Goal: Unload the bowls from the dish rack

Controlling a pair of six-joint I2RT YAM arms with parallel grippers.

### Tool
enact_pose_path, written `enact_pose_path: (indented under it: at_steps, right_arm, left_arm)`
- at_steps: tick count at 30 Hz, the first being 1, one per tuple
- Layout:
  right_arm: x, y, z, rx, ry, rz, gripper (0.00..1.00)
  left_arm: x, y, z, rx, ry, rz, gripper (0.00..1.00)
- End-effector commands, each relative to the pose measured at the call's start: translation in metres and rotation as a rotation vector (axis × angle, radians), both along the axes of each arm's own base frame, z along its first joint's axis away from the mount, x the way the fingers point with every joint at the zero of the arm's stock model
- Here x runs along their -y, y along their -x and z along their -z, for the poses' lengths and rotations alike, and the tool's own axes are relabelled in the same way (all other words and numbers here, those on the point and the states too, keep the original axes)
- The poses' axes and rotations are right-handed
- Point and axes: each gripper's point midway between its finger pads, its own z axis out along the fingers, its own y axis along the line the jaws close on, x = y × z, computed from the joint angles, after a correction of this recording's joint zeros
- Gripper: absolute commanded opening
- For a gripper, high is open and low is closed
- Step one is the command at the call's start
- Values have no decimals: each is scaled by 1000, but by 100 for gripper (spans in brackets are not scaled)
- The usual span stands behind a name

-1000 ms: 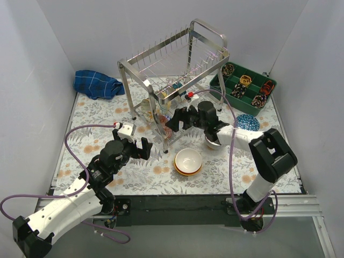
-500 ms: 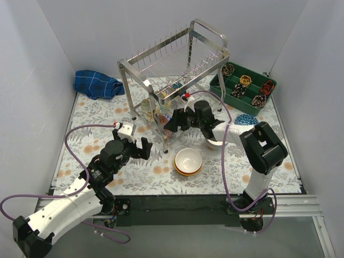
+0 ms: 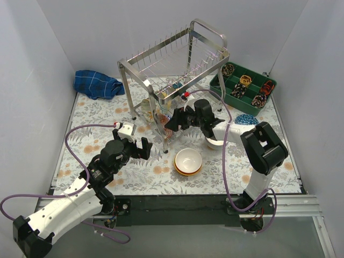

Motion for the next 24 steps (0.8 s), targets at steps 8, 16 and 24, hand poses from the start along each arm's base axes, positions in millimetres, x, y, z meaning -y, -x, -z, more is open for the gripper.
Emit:
enact_pose_path:
  at_steps: [8,16,24]
  right_arm:
    - [12,-15,-52,194,75,57,1]
    - [22,-18,-68,239,91,109,1]
    - [35,-20,-79,225,73,196,1]
  left_arm:
    - [2,-2,-14,23,19,7,98]
    - [3,-1,-17,28,28,10,98]
    - [11,3,-22,20,78,45,98]
